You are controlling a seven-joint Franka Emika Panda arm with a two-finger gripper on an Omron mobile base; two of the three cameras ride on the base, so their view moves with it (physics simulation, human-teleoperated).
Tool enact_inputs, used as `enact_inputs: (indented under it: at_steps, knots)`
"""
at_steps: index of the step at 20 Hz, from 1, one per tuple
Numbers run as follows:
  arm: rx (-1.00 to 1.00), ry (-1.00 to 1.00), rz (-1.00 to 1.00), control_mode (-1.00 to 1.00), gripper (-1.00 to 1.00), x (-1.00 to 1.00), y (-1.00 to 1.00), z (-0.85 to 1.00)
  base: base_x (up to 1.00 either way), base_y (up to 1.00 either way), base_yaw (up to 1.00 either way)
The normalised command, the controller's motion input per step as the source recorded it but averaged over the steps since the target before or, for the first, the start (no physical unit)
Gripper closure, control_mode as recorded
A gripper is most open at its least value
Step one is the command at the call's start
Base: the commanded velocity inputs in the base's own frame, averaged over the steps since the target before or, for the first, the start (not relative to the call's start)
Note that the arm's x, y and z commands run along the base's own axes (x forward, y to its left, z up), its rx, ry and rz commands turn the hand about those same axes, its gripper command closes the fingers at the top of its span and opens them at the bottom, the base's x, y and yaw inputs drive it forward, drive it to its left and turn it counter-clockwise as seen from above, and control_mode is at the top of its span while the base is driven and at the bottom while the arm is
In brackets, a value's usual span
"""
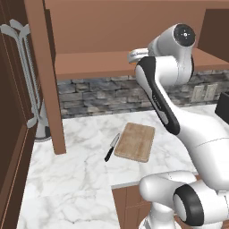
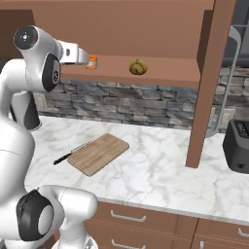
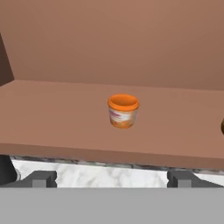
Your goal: Pick the bread, place it on the cutting board, pick the jam, place it on the counter, and close the cabinet.
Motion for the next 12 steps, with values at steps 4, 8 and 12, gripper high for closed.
enact_inputs:
  at_steps: [4,8,12]
  knots:
    - [0.00,0.00,0.00,-1.00,-1.00,0.23,0.00,-0.09,0.00,0.00,0.00]
    - [0.00,0.00,0.00,-1.00,-1.00,0.23,0.00,-0.16,0.00,0.00,0.00]
    - [0.00,0.00,0.00,-1.00,-1.00,0.30,0.00,-0.09,0.00,0.00,0.00]
